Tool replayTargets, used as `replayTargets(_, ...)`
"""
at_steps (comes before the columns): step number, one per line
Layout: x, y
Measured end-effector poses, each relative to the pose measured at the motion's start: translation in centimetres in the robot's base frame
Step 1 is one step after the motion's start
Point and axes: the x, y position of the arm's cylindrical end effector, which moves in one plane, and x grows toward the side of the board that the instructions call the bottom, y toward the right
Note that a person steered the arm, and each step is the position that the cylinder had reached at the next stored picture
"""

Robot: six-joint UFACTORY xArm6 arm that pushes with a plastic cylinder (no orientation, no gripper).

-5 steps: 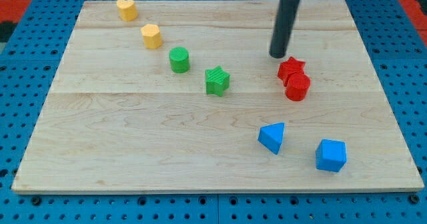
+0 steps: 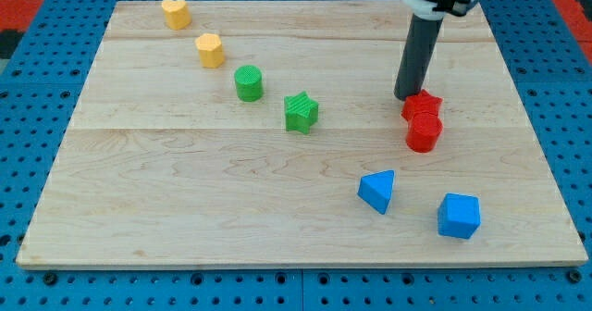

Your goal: Move the red blocks slightly to the down

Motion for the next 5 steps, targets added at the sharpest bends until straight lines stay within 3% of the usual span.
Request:
replayTargets(2,1.1,0.6)
replayTargets(3,-0.6,-1.2)
replayTargets(5,-1.8,4.9)
